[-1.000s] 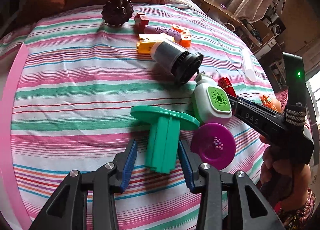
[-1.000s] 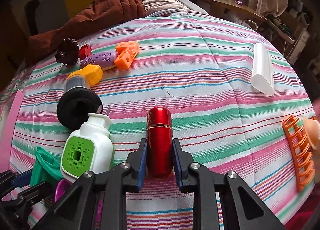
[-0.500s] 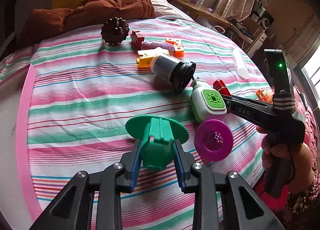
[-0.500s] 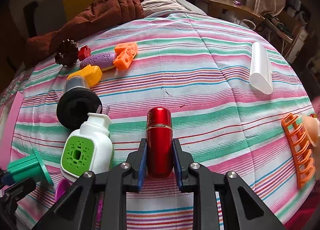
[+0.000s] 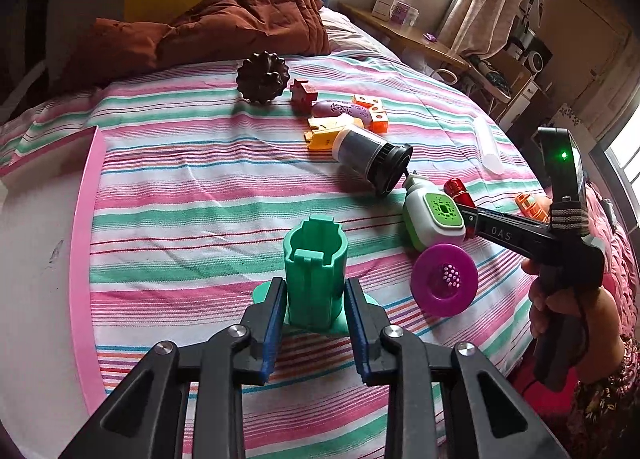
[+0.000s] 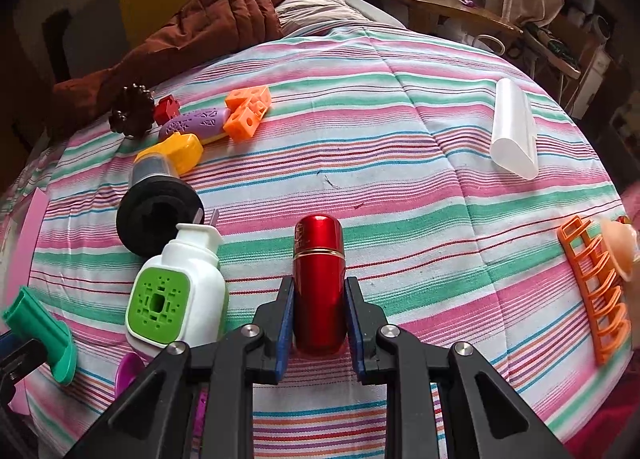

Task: Organize rigid objects
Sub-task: 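Carry the green spool onto the tray and open the left tool while right carries the red bottle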

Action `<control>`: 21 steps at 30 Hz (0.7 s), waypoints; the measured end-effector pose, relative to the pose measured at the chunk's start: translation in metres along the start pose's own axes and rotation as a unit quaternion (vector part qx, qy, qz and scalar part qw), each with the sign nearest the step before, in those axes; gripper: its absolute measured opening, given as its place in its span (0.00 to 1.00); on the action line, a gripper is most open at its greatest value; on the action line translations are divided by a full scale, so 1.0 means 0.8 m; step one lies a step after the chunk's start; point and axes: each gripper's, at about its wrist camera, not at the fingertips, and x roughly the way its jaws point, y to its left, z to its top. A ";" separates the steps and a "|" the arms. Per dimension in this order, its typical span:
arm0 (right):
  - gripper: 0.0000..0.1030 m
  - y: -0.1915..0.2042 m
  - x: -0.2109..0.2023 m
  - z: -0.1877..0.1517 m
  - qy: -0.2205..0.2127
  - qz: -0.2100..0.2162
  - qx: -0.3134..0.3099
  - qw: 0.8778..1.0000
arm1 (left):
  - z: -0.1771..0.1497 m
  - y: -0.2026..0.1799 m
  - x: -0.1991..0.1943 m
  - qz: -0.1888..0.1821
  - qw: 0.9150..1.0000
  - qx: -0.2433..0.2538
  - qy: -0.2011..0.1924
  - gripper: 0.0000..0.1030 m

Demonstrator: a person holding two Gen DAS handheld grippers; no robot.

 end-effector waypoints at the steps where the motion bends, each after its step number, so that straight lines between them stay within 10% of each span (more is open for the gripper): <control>1: 0.23 -0.001 -0.002 0.000 -0.003 -0.002 0.000 1.000 | 0.001 0.001 -0.004 -0.002 1.000 -0.001 -0.005 0.28; 21: 0.23 0.003 -0.029 0.000 -0.047 -0.004 0.000 0.999 | 0.040 0.196 -0.097 0.079 0.985 -0.113 -0.100 0.28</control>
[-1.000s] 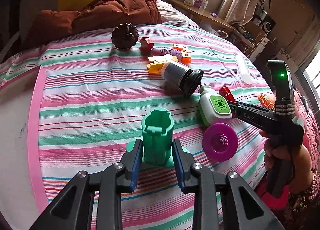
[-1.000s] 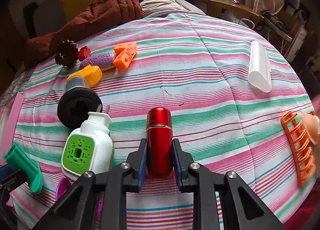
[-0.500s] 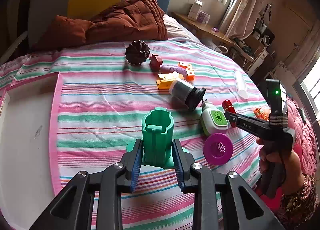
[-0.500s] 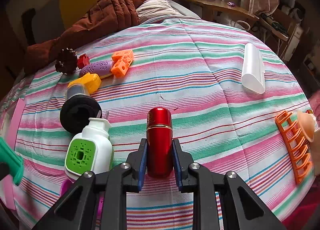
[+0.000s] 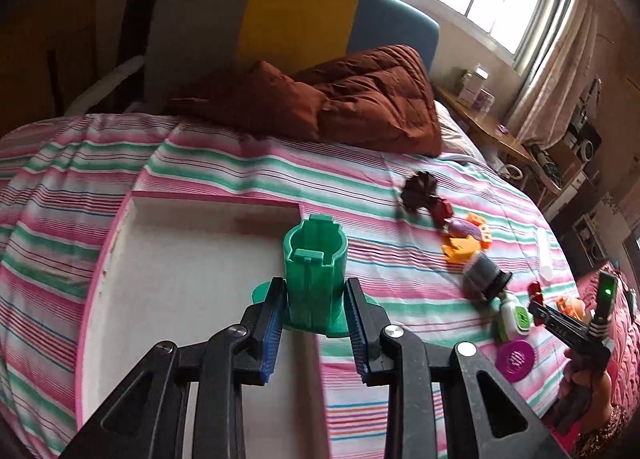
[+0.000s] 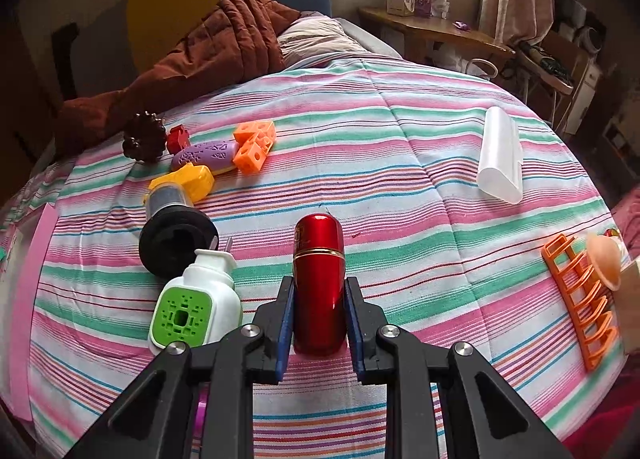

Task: Organize rigid objects
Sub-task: 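Carry the green spool onto the tray and open the left tool while right carries the red bottle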

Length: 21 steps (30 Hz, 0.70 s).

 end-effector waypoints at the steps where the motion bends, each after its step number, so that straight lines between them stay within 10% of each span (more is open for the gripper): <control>1: 0.23 -0.001 -0.004 0.000 0.000 0.000 0.003 1.000 | 0.005 0.015 0.005 0.009 1.000 -0.006 0.001 0.28; 21: 0.23 0.115 -0.110 0.010 -0.052 0.078 -0.024 0.995 | 0.059 0.143 0.089 0.111 0.993 -0.038 0.016 0.29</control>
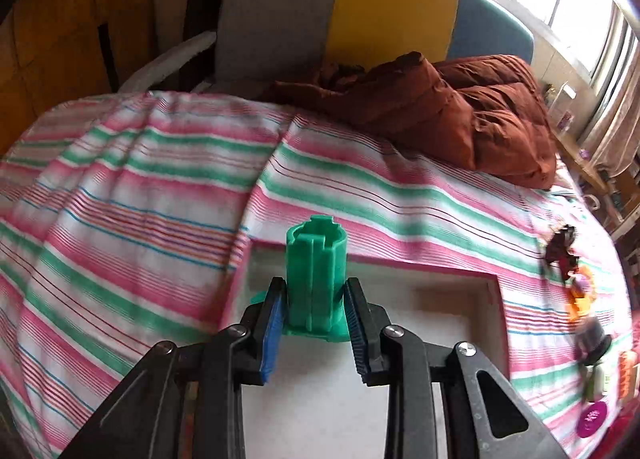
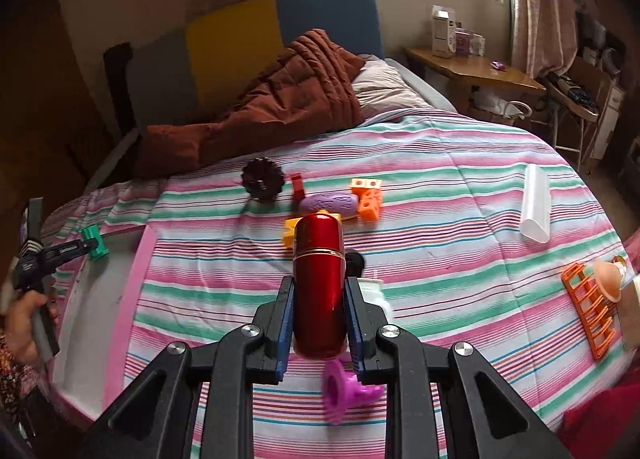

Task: Organize rigid objects
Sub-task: 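Carry the green spool onto the tray and open the left tool while right carries the red bottle, then lower the red bottle onto the tray beside the green spool, open right tool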

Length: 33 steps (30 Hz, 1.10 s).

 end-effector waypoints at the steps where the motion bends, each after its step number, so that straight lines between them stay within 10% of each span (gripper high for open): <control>1: 0.23 0.011 0.001 0.000 0.003 0.010 -0.005 1.000 | 0.001 0.000 0.000 0.005 1.000 0.002 -0.001 0.30; 14: 0.23 0.156 0.041 -0.023 0.058 0.112 -0.085 0.988 | -0.062 0.051 -0.048 -0.045 0.993 -0.105 0.020 0.39; 33: 0.23 0.335 0.152 -0.013 0.133 0.153 -0.169 0.965 | -0.150 0.030 -0.108 -0.107 0.991 -0.072 0.020 0.39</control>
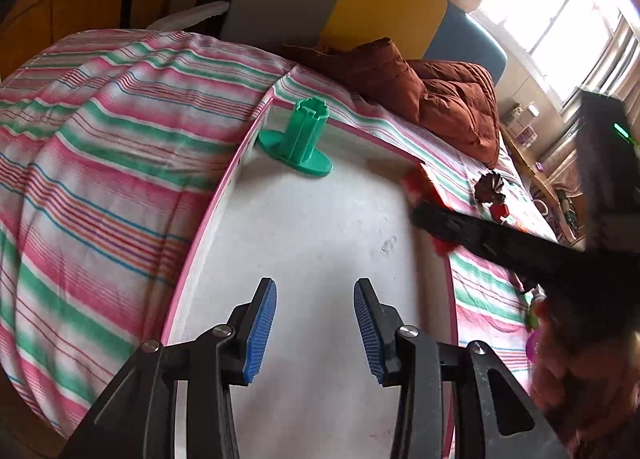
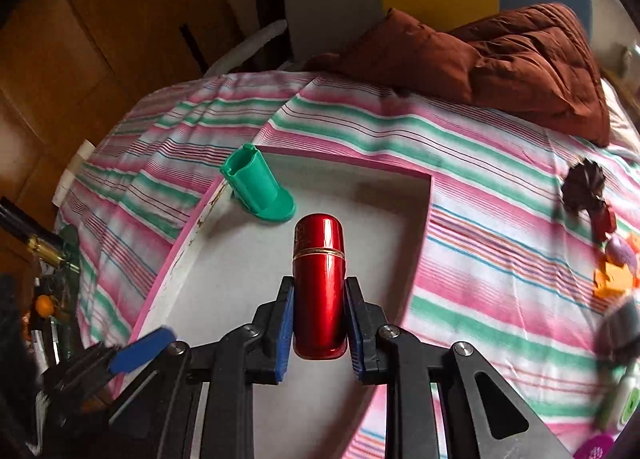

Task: Organize rigid objects
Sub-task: 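Lower the red bottle onto the tray beside the green spool, open right tool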

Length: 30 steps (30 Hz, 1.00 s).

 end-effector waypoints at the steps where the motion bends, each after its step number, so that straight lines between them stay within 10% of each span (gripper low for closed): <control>1: 0.23 0.002 0.008 0.004 0.004 -0.001 -0.002 1.000 | -0.003 0.002 -0.002 -0.002 1.000 -0.001 0.000 0.39; 16: 0.30 0.005 0.070 0.061 -0.001 -0.058 -0.007 0.998 | -0.023 0.006 -0.015 0.000 1.000 -0.001 0.000 0.39; 30: 0.45 -0.020 -0.049 -0.026 -0.048 -0.023 0.009 0.999 | -0.035 -0.027 -0.018 -0.018 1.000 0.012 0.000 0.39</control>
